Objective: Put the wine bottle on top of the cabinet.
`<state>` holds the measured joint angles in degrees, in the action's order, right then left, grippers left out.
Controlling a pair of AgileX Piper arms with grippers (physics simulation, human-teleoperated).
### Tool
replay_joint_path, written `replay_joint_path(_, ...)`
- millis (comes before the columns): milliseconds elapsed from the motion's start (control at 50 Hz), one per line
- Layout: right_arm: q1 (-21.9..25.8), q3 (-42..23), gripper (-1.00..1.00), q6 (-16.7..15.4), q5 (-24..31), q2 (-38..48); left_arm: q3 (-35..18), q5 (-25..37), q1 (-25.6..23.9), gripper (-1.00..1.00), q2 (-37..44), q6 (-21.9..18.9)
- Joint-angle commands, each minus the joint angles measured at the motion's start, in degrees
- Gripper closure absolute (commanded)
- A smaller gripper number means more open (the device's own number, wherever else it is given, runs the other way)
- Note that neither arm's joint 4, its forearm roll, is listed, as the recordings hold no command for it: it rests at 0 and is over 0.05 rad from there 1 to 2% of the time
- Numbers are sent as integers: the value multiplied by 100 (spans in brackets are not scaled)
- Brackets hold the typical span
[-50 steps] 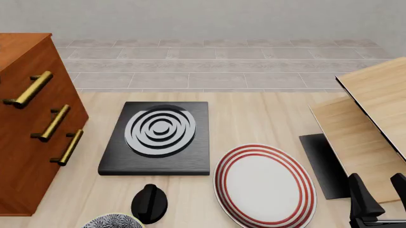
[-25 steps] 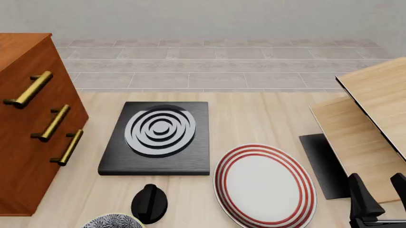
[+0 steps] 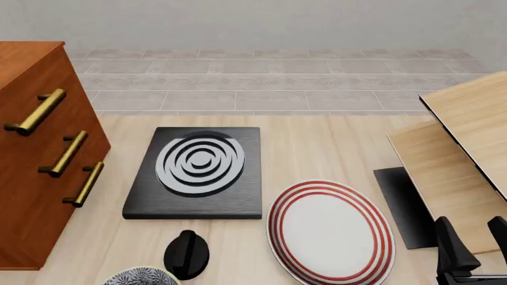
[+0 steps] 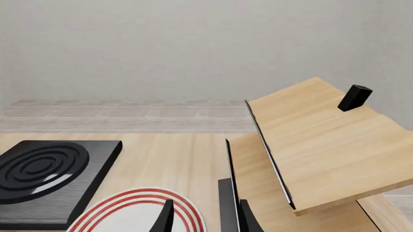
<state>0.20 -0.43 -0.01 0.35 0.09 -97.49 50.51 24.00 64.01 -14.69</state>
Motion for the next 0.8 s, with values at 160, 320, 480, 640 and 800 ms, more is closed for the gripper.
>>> replay_joint_path(160, 0, 0, -100, 1, -1, 0, 632, -136, -104, 100, -44, -49)
replay_joint_path(320, 1, 0, -100, 2, 1, 0, 659, -130, -80, -100, -44, -125)
replay_joint_path(480, 0, 0, -100, 2, -1, 0, 799, -197, -30, -100, -109, -158)
replay_joint_path(640, 1, 0, -100, 0, 0, 0, 600, -72, -32, -100, -133, -114)
replay_joint_path(800, 1, 0, -100, 0, 1, 0, 393, 110, -65, -100, -307, -80)
